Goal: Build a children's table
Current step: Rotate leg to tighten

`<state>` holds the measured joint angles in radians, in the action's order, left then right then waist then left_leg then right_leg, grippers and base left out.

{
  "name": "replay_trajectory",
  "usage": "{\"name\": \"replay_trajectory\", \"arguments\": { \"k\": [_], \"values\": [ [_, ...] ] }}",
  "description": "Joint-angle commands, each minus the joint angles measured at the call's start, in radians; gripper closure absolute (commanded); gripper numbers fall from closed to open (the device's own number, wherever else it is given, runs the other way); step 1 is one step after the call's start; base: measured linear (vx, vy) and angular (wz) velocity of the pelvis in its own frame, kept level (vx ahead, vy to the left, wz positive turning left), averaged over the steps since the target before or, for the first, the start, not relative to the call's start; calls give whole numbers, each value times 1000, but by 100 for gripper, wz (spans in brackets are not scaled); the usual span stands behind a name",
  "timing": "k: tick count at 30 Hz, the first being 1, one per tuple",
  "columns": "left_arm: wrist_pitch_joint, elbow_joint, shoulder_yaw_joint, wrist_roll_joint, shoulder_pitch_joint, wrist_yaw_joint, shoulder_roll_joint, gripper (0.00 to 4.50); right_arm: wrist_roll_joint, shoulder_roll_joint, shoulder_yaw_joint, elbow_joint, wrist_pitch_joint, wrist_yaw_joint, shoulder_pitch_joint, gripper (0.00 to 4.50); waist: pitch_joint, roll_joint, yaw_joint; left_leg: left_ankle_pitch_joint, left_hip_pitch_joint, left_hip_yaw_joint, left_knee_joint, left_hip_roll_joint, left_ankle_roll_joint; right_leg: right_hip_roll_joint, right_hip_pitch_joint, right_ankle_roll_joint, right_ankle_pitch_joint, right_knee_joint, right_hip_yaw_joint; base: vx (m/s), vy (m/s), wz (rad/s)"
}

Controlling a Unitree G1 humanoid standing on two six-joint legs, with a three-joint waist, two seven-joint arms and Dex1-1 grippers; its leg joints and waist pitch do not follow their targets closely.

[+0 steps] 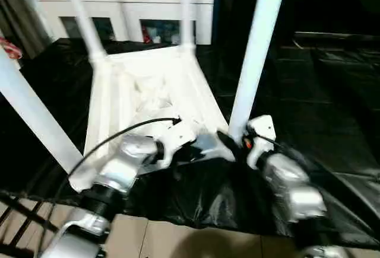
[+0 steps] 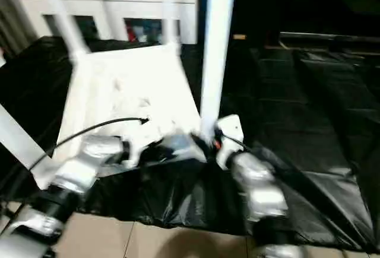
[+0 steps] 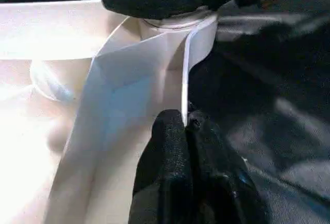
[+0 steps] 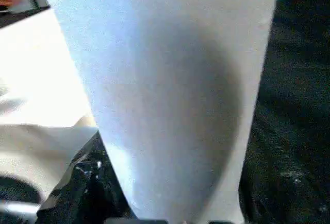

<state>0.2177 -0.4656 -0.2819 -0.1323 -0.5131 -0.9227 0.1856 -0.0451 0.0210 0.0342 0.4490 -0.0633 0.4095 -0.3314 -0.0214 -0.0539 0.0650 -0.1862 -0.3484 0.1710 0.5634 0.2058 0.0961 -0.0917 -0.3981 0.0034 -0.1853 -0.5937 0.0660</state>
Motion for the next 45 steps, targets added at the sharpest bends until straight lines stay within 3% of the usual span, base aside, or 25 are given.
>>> {"name": "replay_trajectory", "arguments": {
  "k": [1,7,8,9,13,16,18,20,21,22,23,28,33,36,40,44,45],
  "values": [
    [-12,12,-38,21,-14,39,-70,450,1,-89,-127,59,-26,54,14,141,34,6,0,-328,-7,-5,-76,10,-16,-42,40,-134,-373,95,-33,0,0,0],
    [-27,12,-36,18,-24,3,-39,450,-17,-33,-125,-4,-24,150,26,91,35,9,2,-303,-9,-4,-75,13,-35,-43,40,-145,-341,91,-36,0,0,0],
    [-29,14,-38,19,-24,-4,-34,450,-19,-20,-129,-14,-24,165,29,84,34,15,2,-298,-11,-4,-76,13,-38,-43,42,-145,-335,91,-35,0,0,0],
    [-35,15,-43,18,-22,-23,-20,450,-31,28,-137,-49,-30,226,44,84,36,12,3,-285,-11,-4,-75,14,-41,-43,43,-151,-313,88,-36,0,0,0],
    [-52,11,-50,16,-19,-52,-1,450,-67,132,-128,-115,-45,347,77,84,43,19,14,-201,-12,1,-61,15,-75,-41,51,-187,-165,73,-37,0,0,0],
    [-55,17,-55,15,-17,-83,19,450,-130,251,-69,-176,-73,477,102,84,49,24,32,-118,-12,4,-49,16,-117,-41,54,-225,-23,56,-38,0,0,0],
    [-56,17,-55,15,-19,-93,27,450,-155,301,-43,-188,-83,532,107,84,50,23,39,-106,-13,6,-44,16,-136,-41,55,-243,13,52,-37,0,0,0],
    [-60,15,-57,15,-20,-105,37,450,-175,359,-24,-193,-78,593,117,84,48,23,42,-110,-18,5,-44,16,-143,-42,57,-244,6,53,-33,0,0,0],
    [-61,16,-59,16,-19,-110,42,450,-180,389,-22,-198,-77,621,129,84,48,17,46,-116,-17,4,-43,17,-141,-44,56,-244,-18,53,-33,0,0,0],
    [-61,16,-60,16,-18,-113,45,450,-183,410,-22,-202,-77,641,137,84,47,21,49,-127,-15,5,-43,18,-138,-43,56,-240,-41,57,-33,0,0,0],
    [-62,19,-63,17,-17,-117,49,450,-187,433,-20,-208,-75,662,149,84,47,17,51,-133,-15,4,-43,18,-136,-44,55,-238,-53,58,-33,0,0,0],
    [-70,19,-74,21,-15,-126,56,450,-228,513,10,-253,-74,727,206,84,43,26,53,-168,-17,3,-47,18,-118,-45,56,-216,-148,68,-31,0,0,0],
    [-83,24,-83,31,-11,-149,66,450,-279,522,53,-281,-110,719,220,84,46,24,52,-137,-17,2,-44,18,-131,-44,55,-218,-129,64,-31,0,0,0],
    [-90,25,-85,35,-11,-161,72,450,-308,520,56,-307,-147,715,215,46,47,23,53,-124,-17,2,-42,18,-134,-41,55,-223,-101,60,-30,0,0,0],
    [-98,20,-90,38,-15,-177,76,450,-295,519,38,-310,-131,709,196,3,49,24,53,-115,-18,2,-41,18,-135,-43,54,-234,-78,58,-29,0,0,0],
    [-94,19,-97,43,-18,-193,84,450,-237,496,-13,-266,-92,684,150,3,49,22,53,-114,-17,2,-42,18,-123,-44,53,-232,-95,56,-29,0,0,0],
    [-94,21,-102,44,-18,-205,92,450,-194,477,-52,-220,-75,661,109,3,49,19,53,-117,-16,2,-41,18,-120,-44,53,-232,-92,56,-29,0,0,0]
  ]
}}
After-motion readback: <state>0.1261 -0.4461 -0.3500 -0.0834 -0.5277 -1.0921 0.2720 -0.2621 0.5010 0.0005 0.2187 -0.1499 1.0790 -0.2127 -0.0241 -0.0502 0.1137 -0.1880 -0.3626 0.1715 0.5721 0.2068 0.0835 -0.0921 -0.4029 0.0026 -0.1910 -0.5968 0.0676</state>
